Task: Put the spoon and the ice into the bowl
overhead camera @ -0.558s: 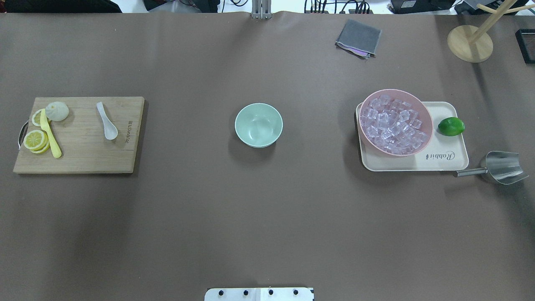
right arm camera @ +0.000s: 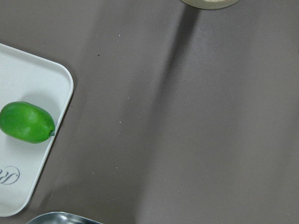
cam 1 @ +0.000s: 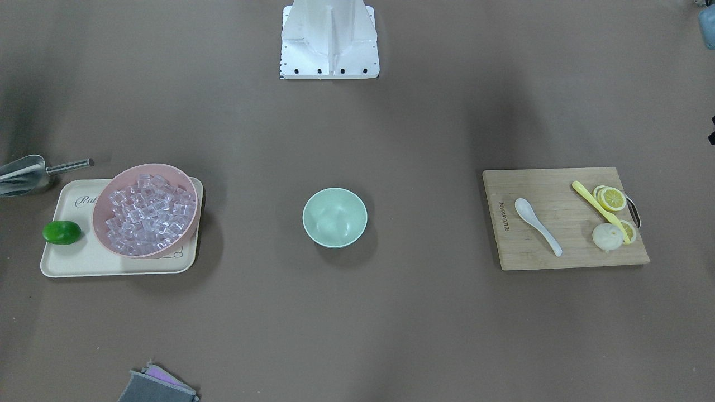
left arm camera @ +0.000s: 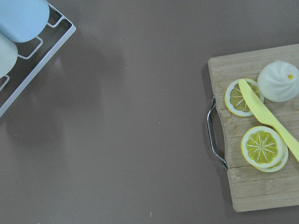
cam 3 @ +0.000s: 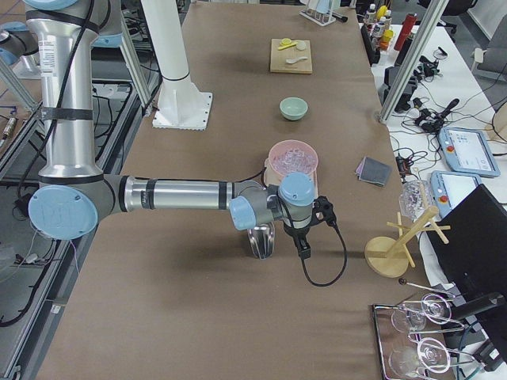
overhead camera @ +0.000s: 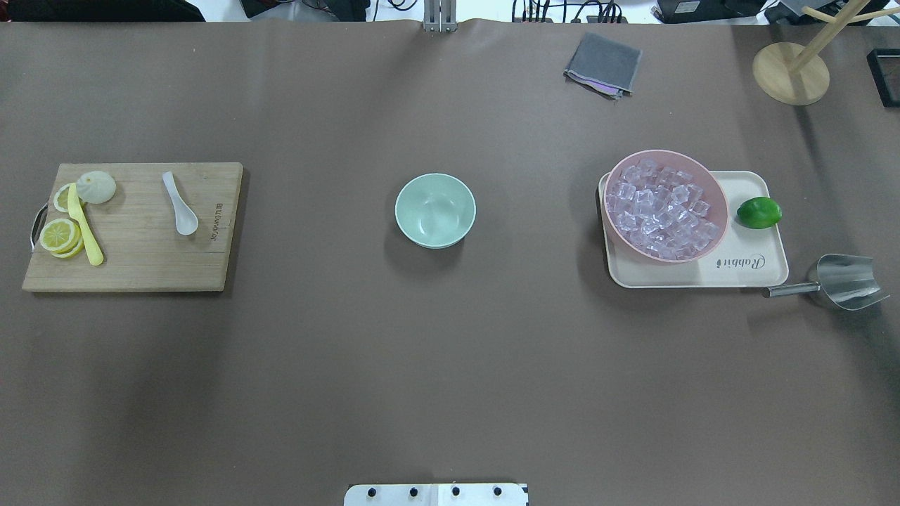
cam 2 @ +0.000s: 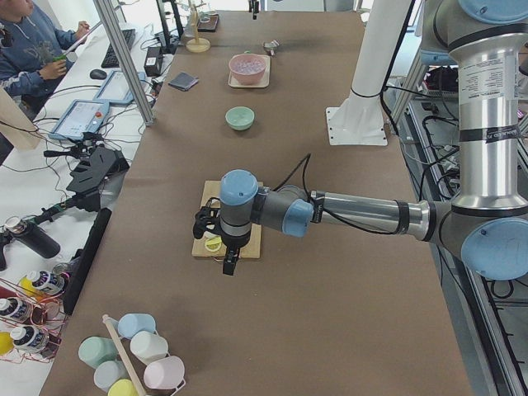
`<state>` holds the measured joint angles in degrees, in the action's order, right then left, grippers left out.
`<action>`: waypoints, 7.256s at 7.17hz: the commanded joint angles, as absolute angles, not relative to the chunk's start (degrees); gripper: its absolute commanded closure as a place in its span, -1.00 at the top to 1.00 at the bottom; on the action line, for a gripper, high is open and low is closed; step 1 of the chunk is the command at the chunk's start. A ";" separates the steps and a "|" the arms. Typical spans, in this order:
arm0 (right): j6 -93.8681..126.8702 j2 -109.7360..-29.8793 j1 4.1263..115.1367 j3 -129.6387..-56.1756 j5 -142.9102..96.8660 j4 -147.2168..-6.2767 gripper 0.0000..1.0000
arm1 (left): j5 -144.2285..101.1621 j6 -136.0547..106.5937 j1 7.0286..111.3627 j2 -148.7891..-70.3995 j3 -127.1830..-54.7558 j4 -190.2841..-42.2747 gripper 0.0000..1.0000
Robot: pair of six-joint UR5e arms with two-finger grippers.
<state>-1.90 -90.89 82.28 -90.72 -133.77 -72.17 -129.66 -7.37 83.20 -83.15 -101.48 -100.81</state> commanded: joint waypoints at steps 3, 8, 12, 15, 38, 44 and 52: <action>-1.85 -90.88 82.27 -90.62 -133.77 -72.16 1.00 | -129.73 -7.56 83.14 -83.41 -101.07 -101.42 0.95; -1.76 -90.97 82.27 -90.70 -133.59 -72.25 1.00 | -134.35 -8.88 83.14 -83.06 -100.90 -105.99 0.95; -1.84 -90.53 82.27 -90.35 -133.77 -72.16 1.00 | -135.70 -12.30 83.14 -83.67 -100.81 -109.07 0.95; -1.76 -89.74 82.18 -90.79 -137.01 -72.25 1.00 | -135.70 -18.52 78.34 -88.94 -100.99 -108.37 0.93; 33.05 -78.76 67.59 -100.20 -134.03 -72.16 0.98 | -123.46 -59.04 52.29 -113.35 -89.63 -108.72 -1.00; 34.19 -78.31 62.49 -102.30 -127.79 -72.16 0.98 | -114.87 -83.58 39.38 -138.21 -79.59 -109.24 -1.00; 34.71 -78.14 58.91 -102.48 -125.53 -72.16 0.98 | -112.41 -83.15 40.68 -130.57 -90.83 -108.72 0.94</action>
<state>34.35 -78.62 60.84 -102.48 -127.11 -72.16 -112.21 -83.49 39.64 -135.21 -85.43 -108.95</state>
